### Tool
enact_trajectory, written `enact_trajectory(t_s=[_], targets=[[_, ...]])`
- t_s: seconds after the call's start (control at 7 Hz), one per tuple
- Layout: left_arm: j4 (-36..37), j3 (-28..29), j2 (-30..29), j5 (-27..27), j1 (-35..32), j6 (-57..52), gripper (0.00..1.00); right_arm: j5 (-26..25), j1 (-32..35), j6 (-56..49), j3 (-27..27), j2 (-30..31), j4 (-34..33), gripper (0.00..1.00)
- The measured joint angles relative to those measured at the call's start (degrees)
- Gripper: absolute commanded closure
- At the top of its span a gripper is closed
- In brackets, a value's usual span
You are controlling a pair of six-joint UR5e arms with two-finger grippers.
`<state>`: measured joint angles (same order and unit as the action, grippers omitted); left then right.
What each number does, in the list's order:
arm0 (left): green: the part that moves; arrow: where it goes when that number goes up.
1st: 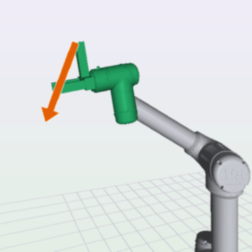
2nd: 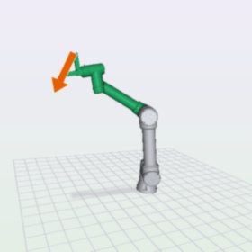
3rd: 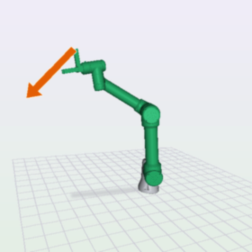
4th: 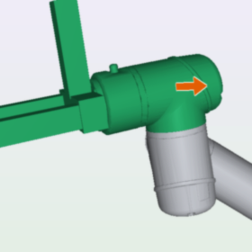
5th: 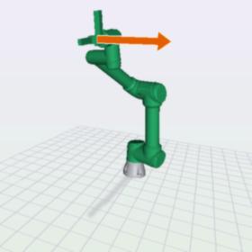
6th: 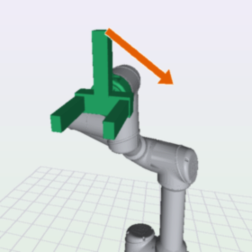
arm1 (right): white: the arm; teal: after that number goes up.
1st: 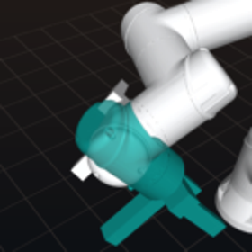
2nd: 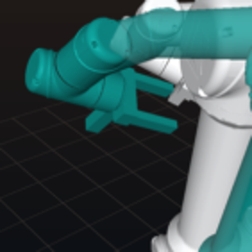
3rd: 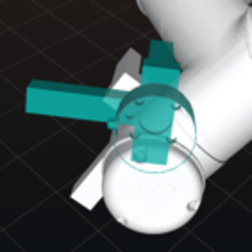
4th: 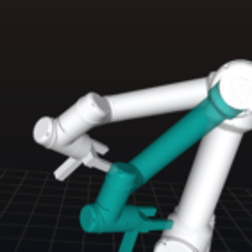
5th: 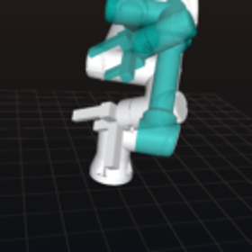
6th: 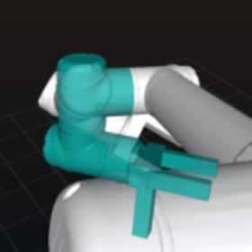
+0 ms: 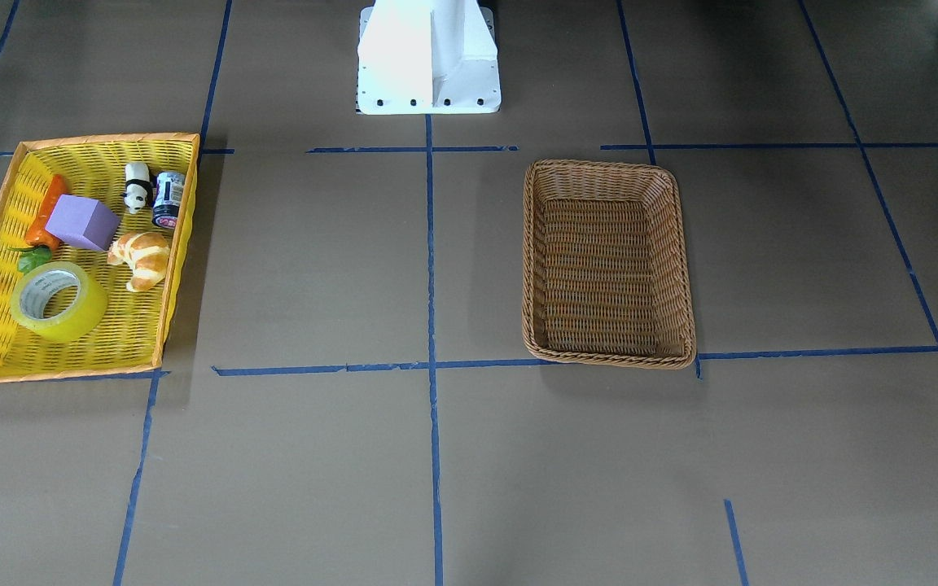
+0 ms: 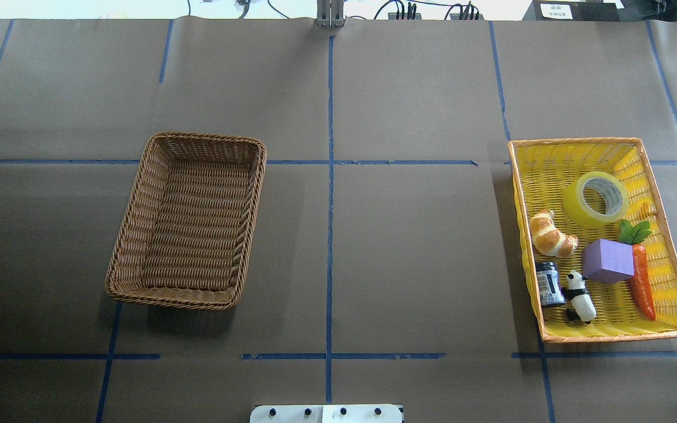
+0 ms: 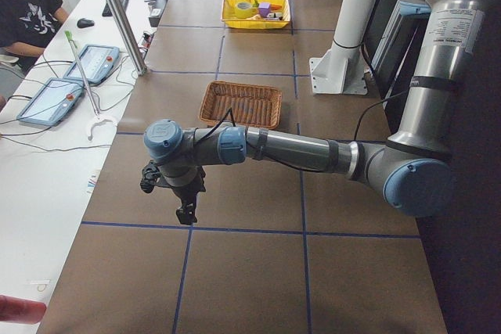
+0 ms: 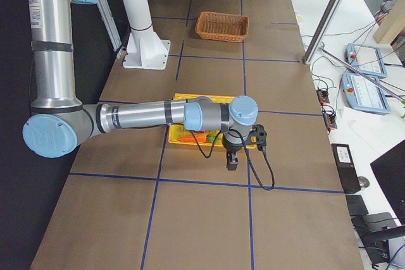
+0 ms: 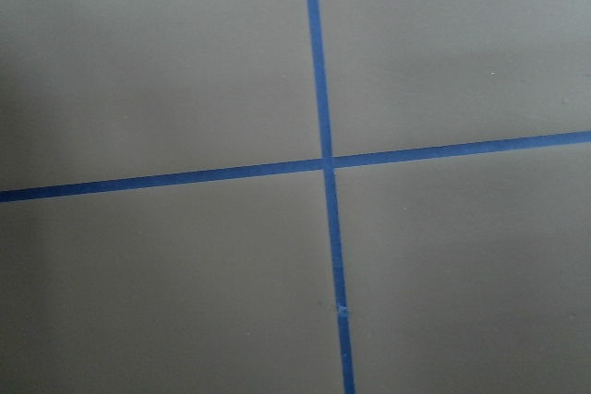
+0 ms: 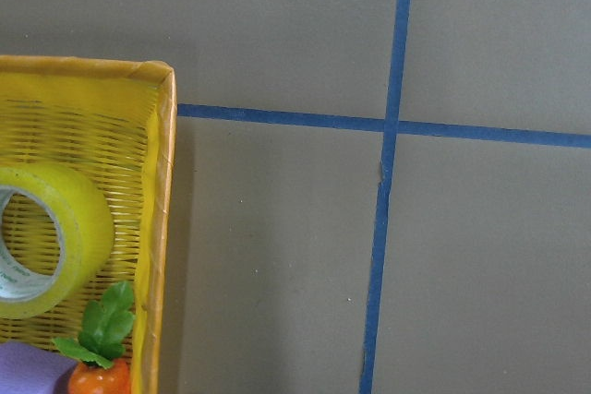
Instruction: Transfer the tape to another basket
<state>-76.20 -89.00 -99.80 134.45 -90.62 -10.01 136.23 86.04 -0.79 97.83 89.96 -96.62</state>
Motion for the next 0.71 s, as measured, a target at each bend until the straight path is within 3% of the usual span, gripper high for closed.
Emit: enact_trajectory(t_s=[0.71], targets=[[-0.08,-0.12,-0.04,0.78,0.00,-0.09,0.00,1.19,-3.50,0.29,0.27,-0.19,0.00,0.00]])
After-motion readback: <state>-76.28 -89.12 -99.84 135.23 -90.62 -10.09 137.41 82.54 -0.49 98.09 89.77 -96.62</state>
